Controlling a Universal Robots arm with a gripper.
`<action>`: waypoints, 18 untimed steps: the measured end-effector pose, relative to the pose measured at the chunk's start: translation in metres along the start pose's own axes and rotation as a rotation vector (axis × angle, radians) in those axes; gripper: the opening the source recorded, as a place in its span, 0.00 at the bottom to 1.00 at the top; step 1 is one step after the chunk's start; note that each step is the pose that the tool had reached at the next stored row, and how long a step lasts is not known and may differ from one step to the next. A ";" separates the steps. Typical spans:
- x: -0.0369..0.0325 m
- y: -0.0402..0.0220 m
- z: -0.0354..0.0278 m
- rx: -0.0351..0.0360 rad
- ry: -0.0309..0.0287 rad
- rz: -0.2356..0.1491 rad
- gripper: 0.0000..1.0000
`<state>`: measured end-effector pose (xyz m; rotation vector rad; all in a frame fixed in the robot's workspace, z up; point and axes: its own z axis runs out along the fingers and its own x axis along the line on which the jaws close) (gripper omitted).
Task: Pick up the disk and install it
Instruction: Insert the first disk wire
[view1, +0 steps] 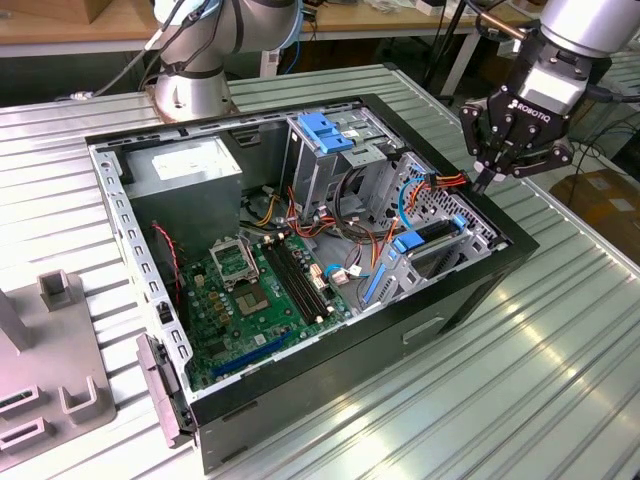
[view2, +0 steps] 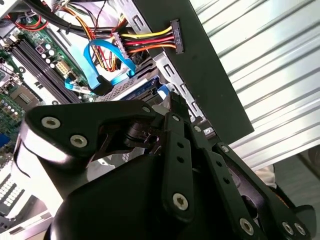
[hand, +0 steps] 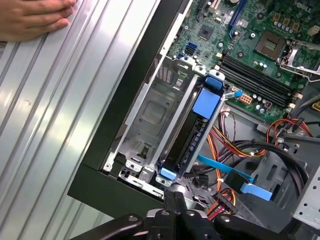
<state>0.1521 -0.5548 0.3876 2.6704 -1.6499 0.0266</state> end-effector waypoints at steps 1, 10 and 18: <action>-0.0003 -0.0004 0.0002 0.0002 -0.0001 -0.007 0.11; 0.0002 -0.0064 0.0023 0.0015 -0.0008 -0.085 0.27; -0.0023 -0.0102 0.0069 0.0054 -0.0001 -0.187 0.33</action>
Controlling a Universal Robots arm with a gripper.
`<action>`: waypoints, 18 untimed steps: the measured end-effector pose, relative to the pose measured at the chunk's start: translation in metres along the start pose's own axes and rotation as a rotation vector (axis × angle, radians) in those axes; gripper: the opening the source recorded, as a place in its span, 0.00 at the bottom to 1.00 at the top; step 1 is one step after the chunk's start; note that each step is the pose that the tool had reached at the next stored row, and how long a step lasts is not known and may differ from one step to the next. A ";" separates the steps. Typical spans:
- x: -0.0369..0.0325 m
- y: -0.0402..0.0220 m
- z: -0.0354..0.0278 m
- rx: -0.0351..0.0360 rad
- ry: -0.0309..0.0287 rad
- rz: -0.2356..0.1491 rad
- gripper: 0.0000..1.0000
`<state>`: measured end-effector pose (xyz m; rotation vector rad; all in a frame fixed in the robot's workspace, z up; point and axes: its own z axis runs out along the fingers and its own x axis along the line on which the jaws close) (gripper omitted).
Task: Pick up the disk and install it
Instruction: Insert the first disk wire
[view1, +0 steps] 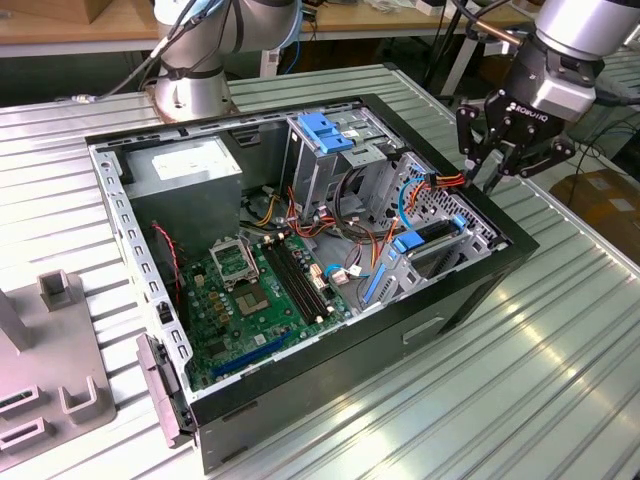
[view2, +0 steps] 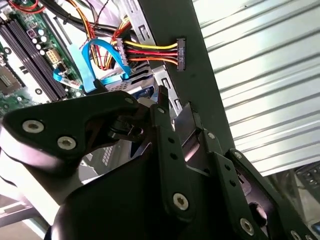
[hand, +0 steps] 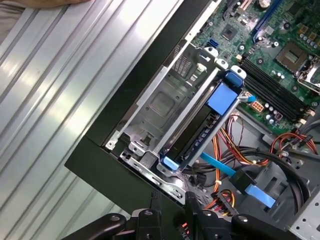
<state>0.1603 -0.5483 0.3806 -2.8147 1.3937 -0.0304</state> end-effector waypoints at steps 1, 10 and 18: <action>-0.0004 -0.0003 0.0005 0.0002 0.0000 -0.011 0.33; -0.0007 -0.0153 0.0028 0.0014 -0.0003 -0.058 0.33; -0.0119 -0.0265 0.0028 0.0024 -0.0004 -0.094 0.33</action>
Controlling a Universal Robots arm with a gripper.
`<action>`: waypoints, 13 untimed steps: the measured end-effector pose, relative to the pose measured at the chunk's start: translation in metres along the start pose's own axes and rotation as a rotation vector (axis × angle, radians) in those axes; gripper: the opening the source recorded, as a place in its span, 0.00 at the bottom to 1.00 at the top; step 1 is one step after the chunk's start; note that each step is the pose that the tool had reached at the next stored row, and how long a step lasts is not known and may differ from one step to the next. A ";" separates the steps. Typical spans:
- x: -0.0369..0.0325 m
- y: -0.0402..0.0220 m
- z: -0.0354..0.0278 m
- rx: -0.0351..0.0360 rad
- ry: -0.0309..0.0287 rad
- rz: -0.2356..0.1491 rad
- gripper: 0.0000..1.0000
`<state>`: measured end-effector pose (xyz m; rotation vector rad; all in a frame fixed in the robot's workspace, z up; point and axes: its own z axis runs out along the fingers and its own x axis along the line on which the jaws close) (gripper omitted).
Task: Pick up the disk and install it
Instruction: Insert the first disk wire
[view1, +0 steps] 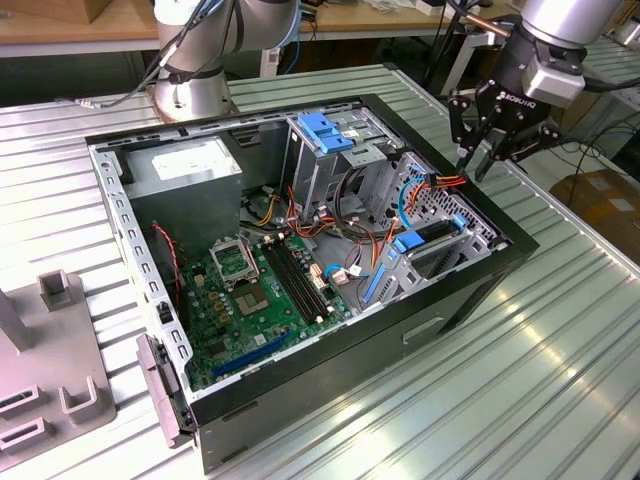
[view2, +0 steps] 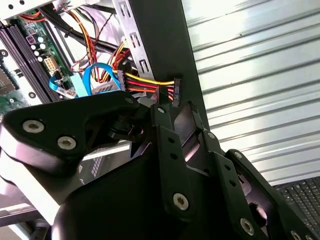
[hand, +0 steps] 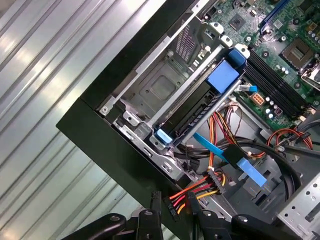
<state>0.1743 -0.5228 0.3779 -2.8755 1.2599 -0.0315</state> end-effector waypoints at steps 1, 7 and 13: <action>-0.0002 -0.0004 0.0001 0.0002 -0.0001 -0.008 0.33; -0.0001 -0.0007 0.0028 0.0039 0.0001 -0.137 0.33; -0.0002 -0.0007 0.0069 0.0108 0.0032 -0.300 0.33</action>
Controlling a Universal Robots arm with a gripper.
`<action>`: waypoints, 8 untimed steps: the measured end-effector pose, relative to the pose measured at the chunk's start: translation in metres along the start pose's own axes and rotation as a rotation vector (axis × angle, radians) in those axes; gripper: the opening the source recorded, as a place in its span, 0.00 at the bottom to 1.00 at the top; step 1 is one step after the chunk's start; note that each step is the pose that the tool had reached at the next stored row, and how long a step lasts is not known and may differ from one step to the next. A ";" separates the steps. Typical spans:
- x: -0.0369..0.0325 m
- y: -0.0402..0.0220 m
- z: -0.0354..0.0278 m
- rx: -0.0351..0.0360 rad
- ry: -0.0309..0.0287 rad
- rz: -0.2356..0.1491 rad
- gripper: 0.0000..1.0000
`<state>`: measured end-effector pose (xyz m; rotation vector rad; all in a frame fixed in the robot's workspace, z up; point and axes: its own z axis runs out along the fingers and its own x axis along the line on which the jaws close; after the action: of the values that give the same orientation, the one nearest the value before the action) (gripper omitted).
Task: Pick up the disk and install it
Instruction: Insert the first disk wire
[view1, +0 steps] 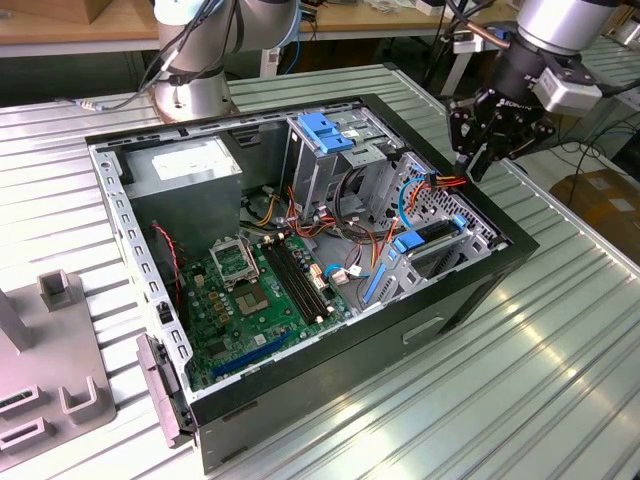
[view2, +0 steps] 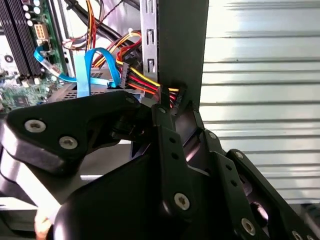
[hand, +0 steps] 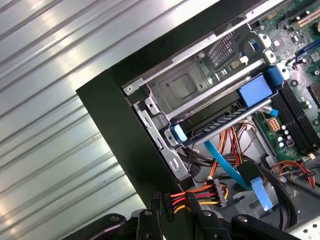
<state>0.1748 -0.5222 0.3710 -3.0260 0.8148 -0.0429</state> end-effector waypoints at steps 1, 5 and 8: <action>0.0000 0.0000 0.0004 0.0023 0.0040 -0.010 0.33; 0.0000 -0.0001 0.0022 0.0114 0.0184 -0.059 0.33; -0.0002 0.0000 0.0041 0.0160 0.0246 -0.086 0.33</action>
<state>0.1747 -0.5221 0.3669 -3.0495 0.6827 -0.0869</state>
